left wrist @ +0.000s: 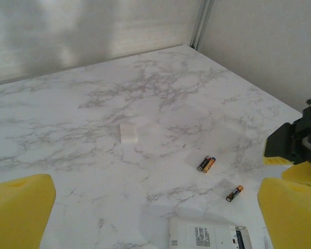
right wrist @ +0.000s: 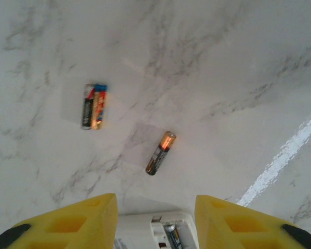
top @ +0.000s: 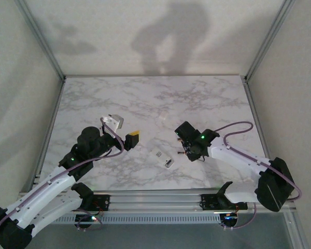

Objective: Load the batteries into the remote control

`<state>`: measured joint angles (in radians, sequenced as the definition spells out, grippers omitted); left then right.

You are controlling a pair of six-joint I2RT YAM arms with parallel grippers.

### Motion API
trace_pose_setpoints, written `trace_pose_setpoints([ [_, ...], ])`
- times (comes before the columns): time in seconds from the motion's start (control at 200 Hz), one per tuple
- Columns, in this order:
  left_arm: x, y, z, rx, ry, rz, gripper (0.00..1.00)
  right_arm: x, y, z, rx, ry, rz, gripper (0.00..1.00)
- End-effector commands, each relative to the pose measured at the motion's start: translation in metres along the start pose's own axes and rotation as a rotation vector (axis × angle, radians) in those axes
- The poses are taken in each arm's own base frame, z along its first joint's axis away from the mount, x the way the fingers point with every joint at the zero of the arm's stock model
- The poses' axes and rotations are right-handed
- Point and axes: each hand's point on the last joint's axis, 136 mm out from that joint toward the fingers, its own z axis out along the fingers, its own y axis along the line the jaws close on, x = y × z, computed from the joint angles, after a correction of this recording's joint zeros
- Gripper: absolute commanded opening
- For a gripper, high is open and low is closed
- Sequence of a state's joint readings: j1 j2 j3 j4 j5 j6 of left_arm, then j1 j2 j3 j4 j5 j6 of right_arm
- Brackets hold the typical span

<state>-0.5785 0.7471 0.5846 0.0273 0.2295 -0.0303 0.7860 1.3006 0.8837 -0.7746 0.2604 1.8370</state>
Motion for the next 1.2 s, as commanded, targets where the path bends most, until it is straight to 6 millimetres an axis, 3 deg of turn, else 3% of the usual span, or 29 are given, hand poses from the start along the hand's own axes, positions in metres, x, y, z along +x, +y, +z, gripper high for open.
trace_pose_setpoints([
  [0.0,-0.015,-0.002,-0.003,0.016,-0.049,-0.008,0.99,0.006,0.000,0.018,0.036,0.031,0.114,0.43],
  [0.25,-0.013,-0.002,-0.002,0.014,-0.042,-0.010,0.99,0.020,-0.003,0.048,0.082,0.072,0.137,0.40],
  [0.33,-0.014,-0.002,-0.002,0.013,-0.046,-0.008,0.99,0.010,-0.006,0.052,0.118,0.044,0.156,0.40],
  [0.726,-0.015,-0.002,-0.003,0.015,-0.049,-0.008,0.99,0.005,-0.013,0.071,0.172,0.026,0.181,0.33],
  [1.031,-0.011,-0.003,-0.001,0.019,-0.030,-0.016,0.99,0.008,-0.018,0.084,0.207,0.035,0.156,0.17],
  [1.197,-0.002,0.000,0.006,0.012,0.016,-0.042,0.99,0.004,-0.016,0.080,0.188,0.025,0.134,0.06],
])
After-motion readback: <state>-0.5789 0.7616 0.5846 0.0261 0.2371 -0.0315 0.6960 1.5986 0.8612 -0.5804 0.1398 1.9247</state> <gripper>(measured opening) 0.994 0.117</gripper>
